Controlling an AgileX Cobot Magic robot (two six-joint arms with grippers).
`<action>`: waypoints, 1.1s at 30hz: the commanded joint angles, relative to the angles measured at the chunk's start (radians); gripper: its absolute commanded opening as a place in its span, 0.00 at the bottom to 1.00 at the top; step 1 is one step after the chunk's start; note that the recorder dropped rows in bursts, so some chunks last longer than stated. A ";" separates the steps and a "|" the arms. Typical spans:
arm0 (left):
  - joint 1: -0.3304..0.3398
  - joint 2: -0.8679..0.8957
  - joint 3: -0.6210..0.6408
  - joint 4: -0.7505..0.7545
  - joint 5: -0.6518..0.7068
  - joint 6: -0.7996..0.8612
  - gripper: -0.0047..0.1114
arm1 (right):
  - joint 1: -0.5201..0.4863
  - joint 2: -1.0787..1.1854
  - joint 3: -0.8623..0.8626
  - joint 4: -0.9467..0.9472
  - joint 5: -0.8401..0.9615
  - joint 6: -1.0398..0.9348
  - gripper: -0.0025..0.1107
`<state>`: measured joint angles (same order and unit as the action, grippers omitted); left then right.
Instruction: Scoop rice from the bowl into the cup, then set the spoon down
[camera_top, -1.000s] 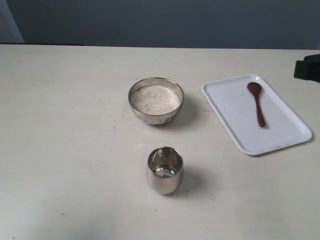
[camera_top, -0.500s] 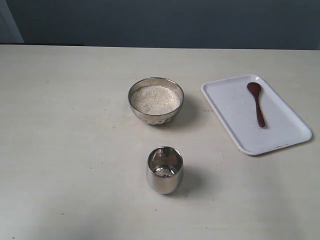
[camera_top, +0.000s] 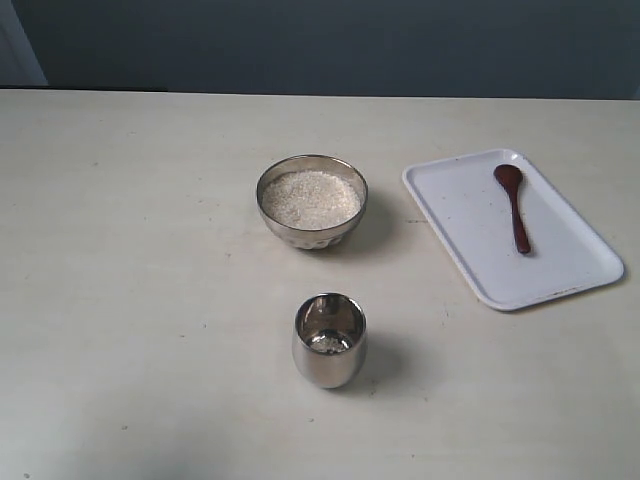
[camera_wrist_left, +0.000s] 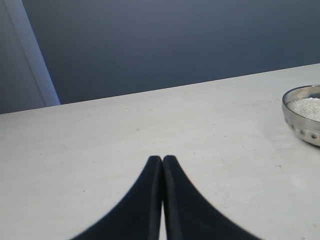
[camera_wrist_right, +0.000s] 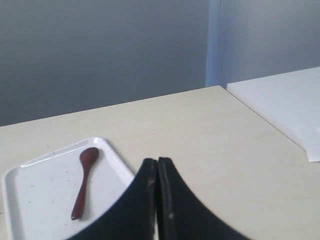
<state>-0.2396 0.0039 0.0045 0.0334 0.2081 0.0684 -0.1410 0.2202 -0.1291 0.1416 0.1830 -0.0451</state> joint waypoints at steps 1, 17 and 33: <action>-0.003 -0.004 -0.005 -0.003 -0.007 -0.004 0.04 | -0.046 -0.109 0.075 0.000 0.020 -0.007 0.01; -0.003 -0.004 -0.005 -0.003 -0.005 -0.004 0.04 | -0.046 -0.220 0.129 -0.058 0.119 -0.007 0.01; -0.003 -0.004 -0.005 -0.003 -0.007 -0.004 0.04 | -0.046 -0.220 0.129 -0.017 0.121 -0.005 0.01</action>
<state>-0.2396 0.0039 0.0045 0.0334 0.2081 0.0684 -0.1810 0.0050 -0.0014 0.1224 0.3103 -0.0489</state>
